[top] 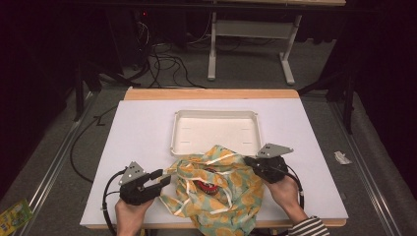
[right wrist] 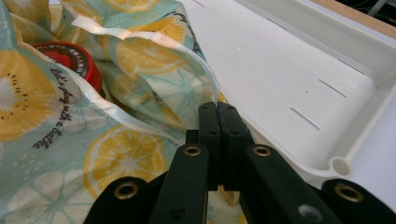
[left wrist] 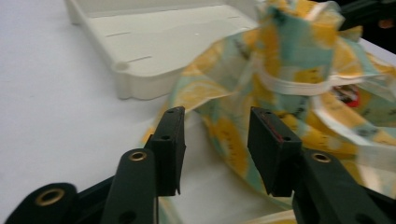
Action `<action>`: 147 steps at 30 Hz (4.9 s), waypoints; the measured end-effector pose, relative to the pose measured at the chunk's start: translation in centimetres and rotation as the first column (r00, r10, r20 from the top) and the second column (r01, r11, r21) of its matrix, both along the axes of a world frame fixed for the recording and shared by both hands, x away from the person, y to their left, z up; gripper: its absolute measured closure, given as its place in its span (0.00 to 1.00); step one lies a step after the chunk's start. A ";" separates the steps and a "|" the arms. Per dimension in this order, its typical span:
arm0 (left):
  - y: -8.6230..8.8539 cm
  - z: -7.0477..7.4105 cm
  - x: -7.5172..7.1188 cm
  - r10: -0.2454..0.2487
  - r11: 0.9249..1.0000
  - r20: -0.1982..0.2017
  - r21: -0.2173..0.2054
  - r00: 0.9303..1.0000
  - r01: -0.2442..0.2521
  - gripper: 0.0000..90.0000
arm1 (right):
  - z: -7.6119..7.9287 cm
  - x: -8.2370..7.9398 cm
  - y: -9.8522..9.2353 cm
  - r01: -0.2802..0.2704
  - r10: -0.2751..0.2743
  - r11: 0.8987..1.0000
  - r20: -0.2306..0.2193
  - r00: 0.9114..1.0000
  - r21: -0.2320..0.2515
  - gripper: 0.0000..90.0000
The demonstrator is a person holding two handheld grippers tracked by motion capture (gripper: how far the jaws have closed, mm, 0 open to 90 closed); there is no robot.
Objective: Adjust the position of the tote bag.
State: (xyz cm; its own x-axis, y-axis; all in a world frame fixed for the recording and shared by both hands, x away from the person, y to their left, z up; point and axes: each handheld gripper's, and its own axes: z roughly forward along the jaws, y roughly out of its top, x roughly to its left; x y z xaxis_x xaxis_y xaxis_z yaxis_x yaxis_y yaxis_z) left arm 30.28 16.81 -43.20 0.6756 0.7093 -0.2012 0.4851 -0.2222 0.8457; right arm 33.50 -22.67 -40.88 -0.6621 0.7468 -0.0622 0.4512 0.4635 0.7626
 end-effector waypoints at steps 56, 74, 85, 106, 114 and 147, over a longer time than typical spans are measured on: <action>-2.9 -1.1 0.6 -0.145 0.988 -0.029 0.039 0.989 0.146 1.00 | 0.2 -3.3 -1.4 0.031 -0.032 0.999 0.026 0.999 0.023 0.74; -3.5 -0.6 0.6 -0.148 0.988 -0.014 0.033 0.989 0.148 1.00 | -0.1 -6.7 2.8 -0.095 0.094 0.994 0.027 0.995 0.053 0.63; -3.6 -0.4 0.7 -0.149 0.988 -0.009 0.034 0.989 0.149 1.00 | 0.0 -7.1 4.7 -0.144 0.145 0.986 -0.011 0.989 0.078 0.58; -3.7 -0.3 0.7 -0.158 0.987 0.002 0.035 0.987 0.158 1.00 | -0.9 -6.0 4.5 -0.164 0.165 0.986 -0.065 0.984 0.028 1.00; -3.8 -0.4 0.8 -0.161 0.986 -0.001 0.054 0.987 0.161 1.00 | 0.6 -5.9 2.7 -0.105 0.105 0.991 0.004 0.994 0.083 1.00; -3.7 -0.3 0.2 -0.184 0.983 0.004 0.024 0.983 0.184 1.00 | -2.7 -6.0 -1.9 0.027 -0.025 0.998 -0.055 0.998 0.053 0.97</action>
State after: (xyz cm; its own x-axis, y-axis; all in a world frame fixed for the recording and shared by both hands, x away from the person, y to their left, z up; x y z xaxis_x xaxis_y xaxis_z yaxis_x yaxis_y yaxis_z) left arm 30.47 13.15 -43.45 0.7962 0.5773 -0.1812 0.4289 -0.3271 0.8421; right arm 27.53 -24.57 -43.58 -0.6438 0.7651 0.0143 0.5043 0.4101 0.7600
